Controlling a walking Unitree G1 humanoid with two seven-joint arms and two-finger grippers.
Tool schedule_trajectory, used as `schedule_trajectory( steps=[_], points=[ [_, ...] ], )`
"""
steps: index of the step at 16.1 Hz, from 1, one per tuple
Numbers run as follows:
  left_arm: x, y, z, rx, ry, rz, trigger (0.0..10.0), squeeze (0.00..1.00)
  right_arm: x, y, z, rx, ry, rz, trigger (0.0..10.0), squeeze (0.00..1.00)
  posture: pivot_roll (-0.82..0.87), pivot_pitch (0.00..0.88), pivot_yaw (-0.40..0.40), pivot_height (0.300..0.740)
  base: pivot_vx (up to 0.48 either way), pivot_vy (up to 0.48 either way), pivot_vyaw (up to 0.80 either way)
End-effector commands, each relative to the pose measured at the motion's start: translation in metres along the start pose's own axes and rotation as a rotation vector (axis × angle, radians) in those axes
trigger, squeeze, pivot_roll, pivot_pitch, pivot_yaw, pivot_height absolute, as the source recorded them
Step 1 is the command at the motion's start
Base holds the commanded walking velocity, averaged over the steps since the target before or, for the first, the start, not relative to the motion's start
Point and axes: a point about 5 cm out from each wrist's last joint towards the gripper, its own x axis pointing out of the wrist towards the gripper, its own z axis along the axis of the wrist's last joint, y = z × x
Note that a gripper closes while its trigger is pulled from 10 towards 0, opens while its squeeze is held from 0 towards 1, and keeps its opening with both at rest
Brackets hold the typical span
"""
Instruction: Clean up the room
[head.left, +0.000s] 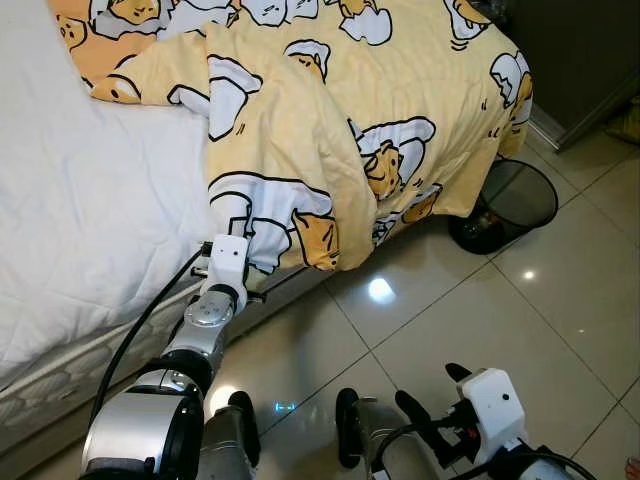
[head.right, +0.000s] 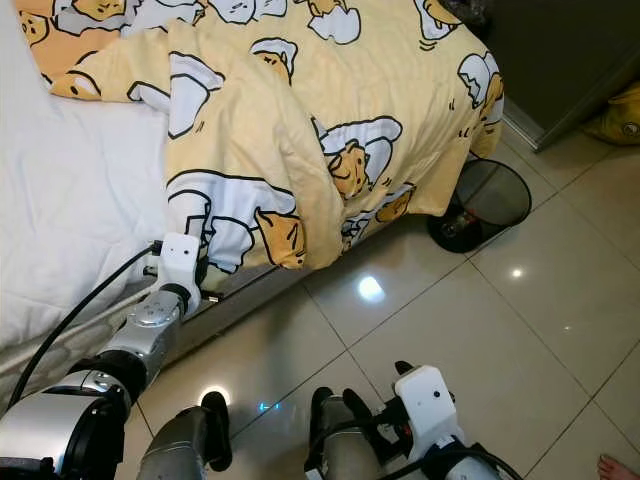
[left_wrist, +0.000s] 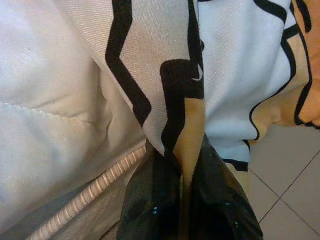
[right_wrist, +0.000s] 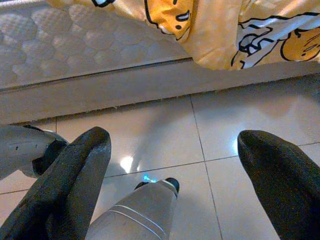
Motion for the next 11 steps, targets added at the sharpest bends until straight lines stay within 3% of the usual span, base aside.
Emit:
schedule_trajectory(
  steps=[1,5,6,11],
  points=[
    [-0.005,-0.005,-0.016,0.019,0.047,-0.033,0.0,0.0,-0.002,0.001,-0.008,0.014,0.031,0.006,10.0,0.0,-0.36,0.249,-0.07,0.732,0.0,0.0,0.0],
    [-0.005,-0.002,-0.017,0.031,0.054,-0.04,0.0,0.0,0.0,0.003,-0.008,0.016,0.034,0.018,10.0,0.0,-0.35,0.255,-0.066,0.732,0.0,0.0,0.0],
    [-0.005,-0.001,-0.018,0.054,0.072,-0.029,10.0,0.0,0.001,0.003,-0.008,0.018,0.035,0.02,10.0,0.0,-0.35,0.256,-0.064,0.732,0.0,0.0,0.0],
    [-0.006,0.006,-0.016,-0.001,0.025,-0.028,10.0,0.0,0.008,0.008,-0.01,0.029,0.034,0.03,10.0,0.0,-0.33,0.261,-0.049,0.732,0.0,0.0,0.0]
  ],
)
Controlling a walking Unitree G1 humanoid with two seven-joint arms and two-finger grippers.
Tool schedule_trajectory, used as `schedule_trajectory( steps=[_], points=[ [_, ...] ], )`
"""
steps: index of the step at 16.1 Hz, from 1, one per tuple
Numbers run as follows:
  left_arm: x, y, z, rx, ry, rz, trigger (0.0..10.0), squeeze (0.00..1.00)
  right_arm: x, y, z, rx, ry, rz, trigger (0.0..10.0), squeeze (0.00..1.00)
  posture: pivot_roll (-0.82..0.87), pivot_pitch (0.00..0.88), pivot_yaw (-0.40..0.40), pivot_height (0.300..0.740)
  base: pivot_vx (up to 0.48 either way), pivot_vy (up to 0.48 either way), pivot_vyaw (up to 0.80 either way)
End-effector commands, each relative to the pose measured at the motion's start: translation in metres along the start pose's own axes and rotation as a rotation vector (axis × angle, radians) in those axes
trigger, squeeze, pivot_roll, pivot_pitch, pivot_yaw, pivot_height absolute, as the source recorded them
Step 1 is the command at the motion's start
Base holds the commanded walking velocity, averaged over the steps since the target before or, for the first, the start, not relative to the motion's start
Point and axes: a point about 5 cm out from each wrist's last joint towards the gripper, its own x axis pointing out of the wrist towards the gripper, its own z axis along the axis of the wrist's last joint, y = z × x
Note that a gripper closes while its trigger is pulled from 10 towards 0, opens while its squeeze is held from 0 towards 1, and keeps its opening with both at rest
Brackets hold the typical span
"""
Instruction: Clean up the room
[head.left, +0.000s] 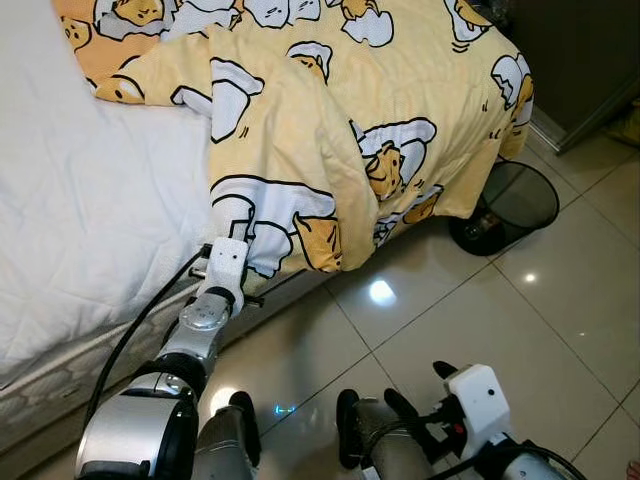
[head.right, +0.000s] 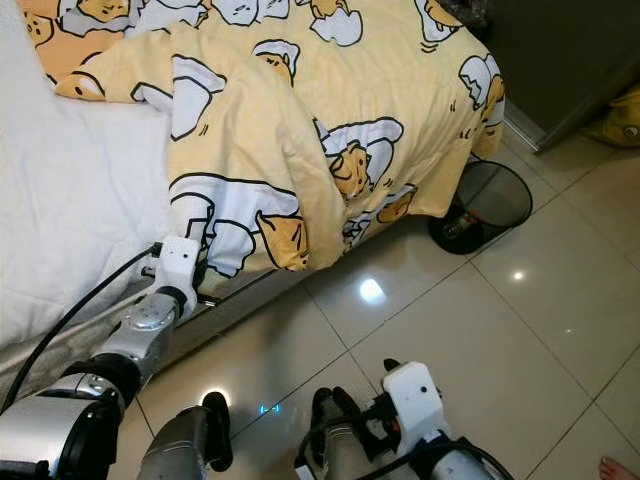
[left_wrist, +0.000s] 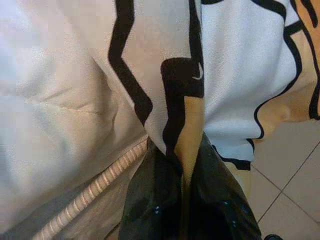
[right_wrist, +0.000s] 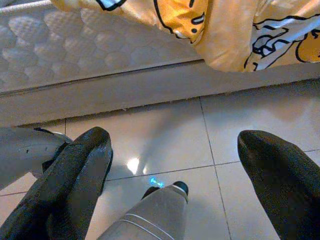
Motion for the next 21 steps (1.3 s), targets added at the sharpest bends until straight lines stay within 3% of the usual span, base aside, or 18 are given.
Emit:
schedule_trajectory(
  steps=[1,5,6,7,10,21],
  points=[
    [-0.004,-0.002,-0.011,-0.029,0.02,-0.03,10.0,0.0,-0.002,0.001,-0.01,0.015,0.037,0.001,10.0,0.0,-0.33,0.261,-0.049,0.732,0.0,0.0,0.0],
    [-0.006,-0.014,-0.008,0.091,-0.019,-0.26,10.0,0.0,-0.001,0.001,-0.012,0.018,0.045,0.005,10.0,0.0,-0.33,0.259,-0.044,0.732,0.0,0.0,0.0],
    [-0.01,-0.021,-0.012,0.196,0.008,-0.411,10.0,0.0,-0.001,0.002,-0.013,0.019,0.05,0.013,10.0,0.0,-0.32,0.257,-0.04,0.732,0.0,0.0,0.0],
    [-0.013,-0.024,-0.017,0.267,0.037,-0.495,10.0,0.0,-0.001,0.003,-0.014,0.018,0.055,0.021,10.0,0.0,-0.32,0.256,-0.04,0.732,0.0,0.0,0.0],
    [-0.021,-0.027,-0.03,0.371,0.076,-0.611,10.0,0.0,0.001,0.003,-0.015,0.02,0.061,0.029,10.0,0.0,-0.32,0.254,-0.038,0.732,0.0,0.0,0.0],
    [-0.028,-0.019,-0.043,0.405,0.108,-0.625,10.0,0.0,0.004,0.007,-0.016,0.019,0.072,0.052,10.0,0.0,-0.3,0.247,-0.035,0.732,0.0,0.0,0.0]
  ],
)
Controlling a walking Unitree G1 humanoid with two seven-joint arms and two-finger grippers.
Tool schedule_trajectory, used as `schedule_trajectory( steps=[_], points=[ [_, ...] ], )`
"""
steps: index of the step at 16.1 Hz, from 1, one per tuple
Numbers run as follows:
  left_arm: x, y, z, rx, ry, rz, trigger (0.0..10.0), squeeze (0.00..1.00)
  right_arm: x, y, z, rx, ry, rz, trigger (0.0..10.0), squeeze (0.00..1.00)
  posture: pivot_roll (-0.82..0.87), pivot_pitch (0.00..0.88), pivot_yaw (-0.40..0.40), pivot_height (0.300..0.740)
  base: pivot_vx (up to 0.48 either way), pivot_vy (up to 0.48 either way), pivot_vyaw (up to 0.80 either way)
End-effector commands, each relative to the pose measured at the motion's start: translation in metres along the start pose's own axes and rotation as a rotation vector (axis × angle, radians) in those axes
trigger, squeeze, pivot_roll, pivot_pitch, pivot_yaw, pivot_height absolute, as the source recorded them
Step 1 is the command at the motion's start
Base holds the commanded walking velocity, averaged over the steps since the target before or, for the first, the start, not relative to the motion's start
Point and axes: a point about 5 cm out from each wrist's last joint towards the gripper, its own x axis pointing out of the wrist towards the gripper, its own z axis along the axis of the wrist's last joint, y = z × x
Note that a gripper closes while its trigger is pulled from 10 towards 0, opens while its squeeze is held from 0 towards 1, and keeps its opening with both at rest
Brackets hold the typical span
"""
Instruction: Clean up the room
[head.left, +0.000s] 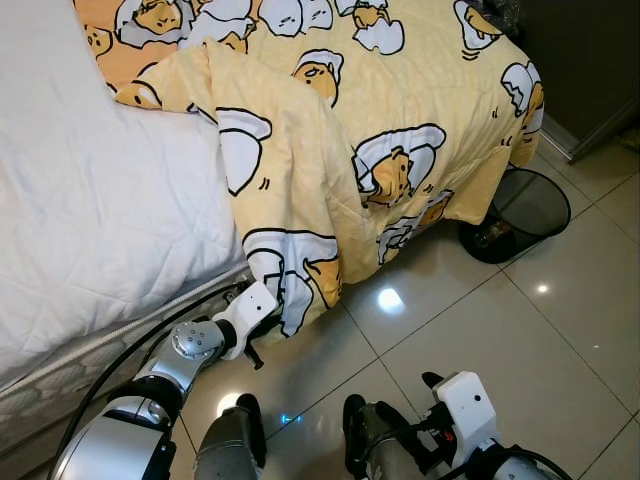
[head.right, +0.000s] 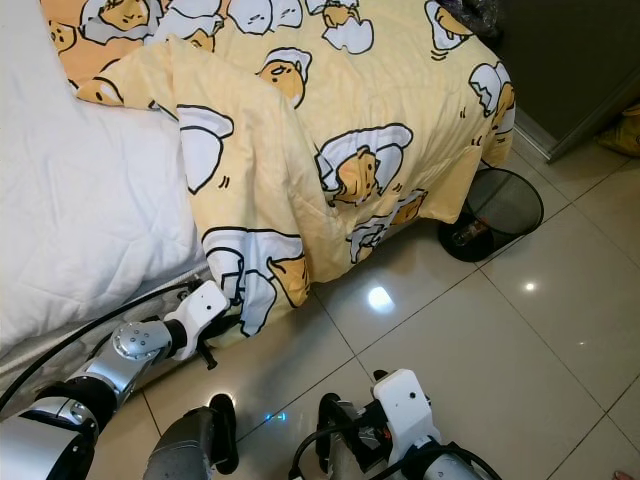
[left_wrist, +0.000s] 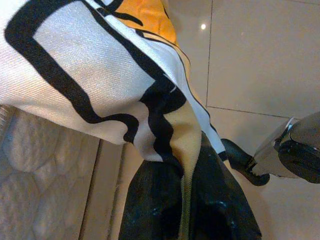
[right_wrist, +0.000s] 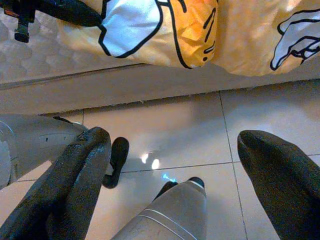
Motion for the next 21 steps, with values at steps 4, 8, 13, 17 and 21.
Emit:
schedule_trajectory(
  steps=[4,8,13,17,21],
  points=[
    [-0.001,-0.008,-0.008,-0.016,0.007,-0.009,10.0,0.0,-0.002,0.002,-0.004,0.002,0.029,0.007,10.0,0.0,-0.3,0.245,-0.037,0.732,0.0,0.0,0.0],
    [0.001,-0.008,-0.006,-0.093,-0.024,0.022,10.0,0.0,-0.003,0.001,-0.006,0.002,0.041,0.012,10.0,0.0,-0.3,0.246,-0.037,0.732,0.0,0.0,0.0],
    [0.001,-0.008,-0.006,-0.098,-0.024,0.026,10.0,0.0,-0.003,0.0,-0.009,0.005,0.05,0.015,10.0,0.0,-0.3,0.247,-0.039,0.732,-0.257,0.0,0.0],
    [0.0,-0.01,-0.01,-0.079,-0.012,0.009,10.0,0.0,-0.003,0.002,-0.014,0.008,0.064,0.024,10.0,0.0,-0.3,0.249,-0.038,0.732,-0.082,0.0,0.0],
    [0.002,-0.013,-0.008,-0.086,-0.022,0.007,10.0,0.0,-0.003,0.002,-0.015,0.008,0.069,0.028,10.0,0.0,-0.31,0.25,-0.039,0.732,0.0,0.0,0.0]
  ],
)
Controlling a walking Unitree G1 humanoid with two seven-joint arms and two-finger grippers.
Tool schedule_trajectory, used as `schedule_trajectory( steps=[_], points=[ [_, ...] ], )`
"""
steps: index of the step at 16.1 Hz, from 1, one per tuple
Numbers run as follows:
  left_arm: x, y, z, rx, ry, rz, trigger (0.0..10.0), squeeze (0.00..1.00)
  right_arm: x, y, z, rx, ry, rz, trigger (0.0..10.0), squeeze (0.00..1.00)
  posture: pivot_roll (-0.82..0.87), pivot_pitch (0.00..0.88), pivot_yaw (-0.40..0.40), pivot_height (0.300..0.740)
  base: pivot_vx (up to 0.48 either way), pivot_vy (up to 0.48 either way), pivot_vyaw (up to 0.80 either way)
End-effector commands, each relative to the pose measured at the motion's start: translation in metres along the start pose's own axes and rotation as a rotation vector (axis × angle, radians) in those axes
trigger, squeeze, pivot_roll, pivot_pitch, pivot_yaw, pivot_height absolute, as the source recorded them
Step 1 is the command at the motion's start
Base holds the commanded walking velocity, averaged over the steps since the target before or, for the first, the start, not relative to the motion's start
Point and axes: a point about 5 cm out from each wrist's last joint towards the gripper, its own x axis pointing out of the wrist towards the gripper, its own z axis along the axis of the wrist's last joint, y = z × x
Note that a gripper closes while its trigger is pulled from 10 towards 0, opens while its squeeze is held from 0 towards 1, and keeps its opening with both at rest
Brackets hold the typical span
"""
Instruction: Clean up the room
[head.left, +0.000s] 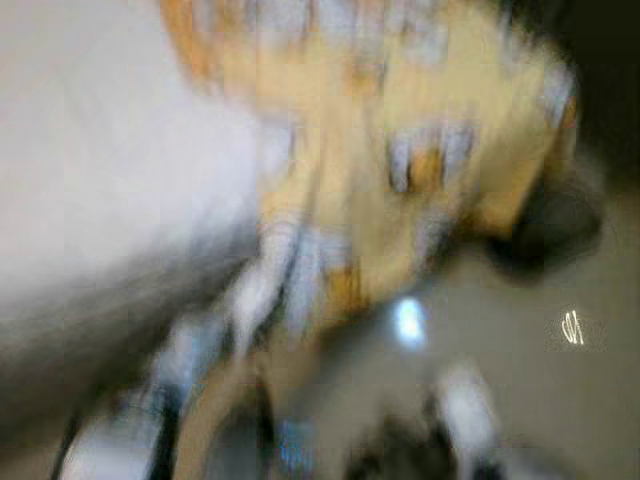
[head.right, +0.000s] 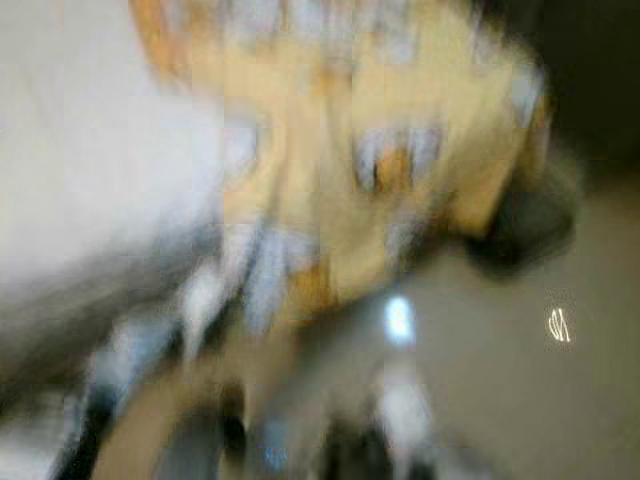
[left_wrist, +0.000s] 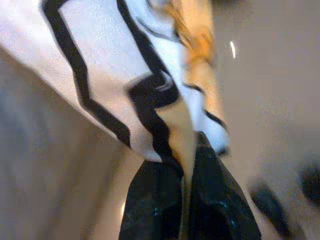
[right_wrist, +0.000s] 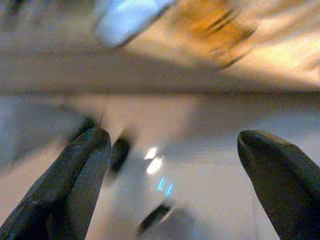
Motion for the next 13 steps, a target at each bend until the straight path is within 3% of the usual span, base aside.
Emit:
schedule_trajectory(
  steps=[1,4,6,8,10,11,12,13],
  points=[
    [0.004,-0.002,0.007,0.02,-0.011,-0.02,10.0,0.0,-0.003,0.01,-0.011,0.028,0.044,0.027,10.0,0.0,-0.31,0.249,-0.039,0.732,0.0,0.0,0.0],
    [0.006,-0.008,0.004,0.039,0.011,-0.043,10.0,0.0,-0.003,0.009,-0.011,0.027,0.044,0.031,10.0,0.0,-0.31,0.249,-0.04,0.732,-0.39,0.0,0.0],
    [0.008,-0.012,0.003,0.062,0.026,-0.052,10.0,0.0,-0.002,0.009,-0.011,0.026,0.046,0.035,10.0,0.0,-0.31,0.247,-0.04,0.732,0.0,0.0,0.0],
    [0.013,-0.028,0.001,0.092,0.037,-0.122,10.0,0.0,-0.002,0.009,-0.012,0.026,0.048,0.039,10.0,0.0,-0.3,0.241,-0.037,0.732,0.0,0.0,0.0],
    [0.019,-0.075,-0.012,0.119,0.068,-0.324,10.0,0.0,-0.001,0.01,-0.012,0.025,0.049,0.045,10.0,0.0,-0.3,0.234,-0.034,0.732,0.0,0.0,0.0],
    [0.02,-0.085,-0.015,0.132,0.074,-0.36,10.0,0.0,-0.001,0.009,-0.012,0.025,0.049,0.046,10.0,0.0,-0.3,0.229,-0.033,0.732,0.0,0.0,0.0],
    [0.024,-0.112,-0.021,0.218,0.104,-0.413,10.0,0.0,0.0,0.009,-0.012,0.025,0.049,0.048,10.0,0.0,-0.3,0.225,-0.034,0.732,0.0,0.0,0.0],
    [0.027,-0.124,-0.021,0.249,0.115,-0.433,10.0,0.0,0.001,0.009,-0.012,0.024,0.049,0.052,10.0,0.0,-0.29,0.219,-0.035,0.732,0.0,0.0,0.0]
  ],
)
